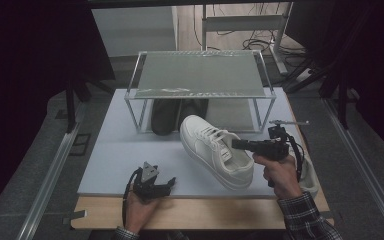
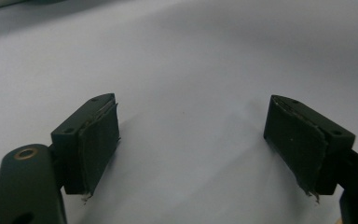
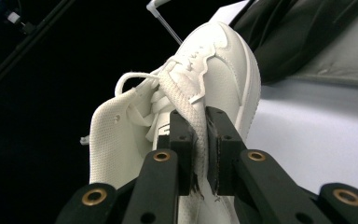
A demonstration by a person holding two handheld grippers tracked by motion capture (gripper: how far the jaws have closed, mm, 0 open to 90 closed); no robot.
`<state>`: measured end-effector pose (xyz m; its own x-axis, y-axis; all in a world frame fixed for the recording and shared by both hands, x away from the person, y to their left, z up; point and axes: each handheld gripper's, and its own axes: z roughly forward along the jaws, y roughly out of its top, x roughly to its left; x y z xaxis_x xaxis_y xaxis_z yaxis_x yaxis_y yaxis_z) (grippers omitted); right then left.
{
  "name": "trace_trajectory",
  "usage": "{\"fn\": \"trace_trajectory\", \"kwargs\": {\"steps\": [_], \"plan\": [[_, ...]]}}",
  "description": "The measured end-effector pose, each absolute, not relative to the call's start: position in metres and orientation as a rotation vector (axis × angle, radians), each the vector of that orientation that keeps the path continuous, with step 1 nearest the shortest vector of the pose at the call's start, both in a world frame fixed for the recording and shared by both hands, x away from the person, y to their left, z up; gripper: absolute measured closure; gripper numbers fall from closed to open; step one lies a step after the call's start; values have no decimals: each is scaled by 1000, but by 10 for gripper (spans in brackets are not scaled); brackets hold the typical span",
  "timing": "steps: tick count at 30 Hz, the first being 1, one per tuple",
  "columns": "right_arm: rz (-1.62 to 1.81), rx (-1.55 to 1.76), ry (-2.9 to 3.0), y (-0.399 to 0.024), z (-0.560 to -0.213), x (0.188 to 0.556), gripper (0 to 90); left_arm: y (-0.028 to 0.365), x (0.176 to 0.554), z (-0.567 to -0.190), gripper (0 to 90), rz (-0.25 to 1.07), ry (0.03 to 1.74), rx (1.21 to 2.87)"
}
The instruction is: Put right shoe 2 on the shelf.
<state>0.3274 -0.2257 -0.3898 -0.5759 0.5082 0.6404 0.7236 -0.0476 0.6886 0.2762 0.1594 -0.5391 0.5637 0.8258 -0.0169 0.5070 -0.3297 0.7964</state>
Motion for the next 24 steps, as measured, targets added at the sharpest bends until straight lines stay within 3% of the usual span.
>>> {"fn": "trace_trajectory", "kwargs": {"steps": [24], "plan": [[-1739, -1323, -1999, -216, -341, 343, 824, 160, 276, -539, 176, 507, 1068, 2004]]}}
